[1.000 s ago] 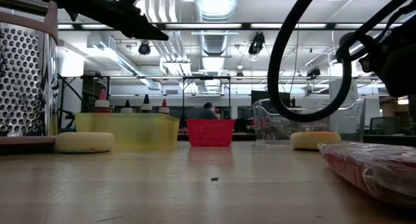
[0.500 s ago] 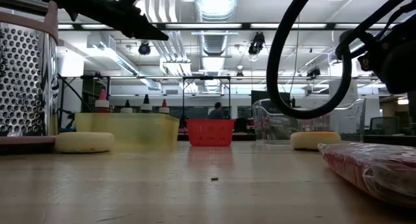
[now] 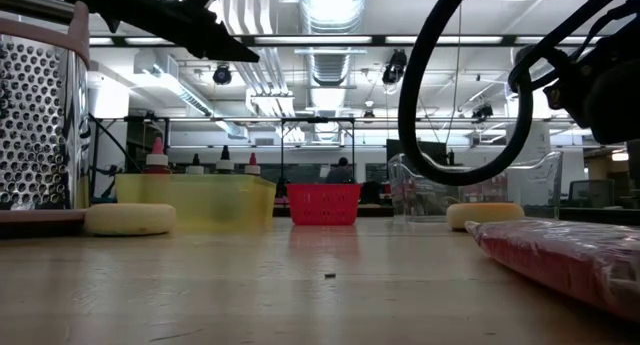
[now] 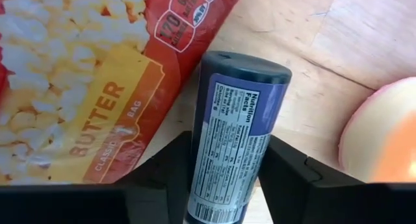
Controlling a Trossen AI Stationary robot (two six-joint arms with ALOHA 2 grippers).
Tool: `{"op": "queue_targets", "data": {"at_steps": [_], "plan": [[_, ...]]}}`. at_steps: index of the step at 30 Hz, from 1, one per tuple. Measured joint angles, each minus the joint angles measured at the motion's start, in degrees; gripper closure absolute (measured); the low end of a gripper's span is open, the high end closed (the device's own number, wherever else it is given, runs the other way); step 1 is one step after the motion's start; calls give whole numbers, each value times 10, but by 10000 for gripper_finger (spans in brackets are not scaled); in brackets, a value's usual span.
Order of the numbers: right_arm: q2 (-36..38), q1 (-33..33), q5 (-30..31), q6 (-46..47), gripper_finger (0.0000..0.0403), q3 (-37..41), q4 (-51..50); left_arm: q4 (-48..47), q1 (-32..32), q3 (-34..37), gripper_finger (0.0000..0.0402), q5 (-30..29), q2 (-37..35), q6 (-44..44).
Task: Pick & Place Food Item
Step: Put the purple food coloring bottle into the yellow bin
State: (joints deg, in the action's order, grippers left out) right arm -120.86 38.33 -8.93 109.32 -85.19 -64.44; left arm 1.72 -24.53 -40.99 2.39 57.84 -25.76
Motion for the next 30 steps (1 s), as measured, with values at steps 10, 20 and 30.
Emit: {"op": "queue_targets", "data": {"at_steps": [10,20,30], "plan": [[2,0,3,-17,256,-12,-43,0,0,0,239,0,0,0],[28,-14,1,-68,255,-17,-56,0,0,0,238,0,0,0],[89,-58,337,-190,255,-18,-53,0,1,0,238,2,0,0]]}}
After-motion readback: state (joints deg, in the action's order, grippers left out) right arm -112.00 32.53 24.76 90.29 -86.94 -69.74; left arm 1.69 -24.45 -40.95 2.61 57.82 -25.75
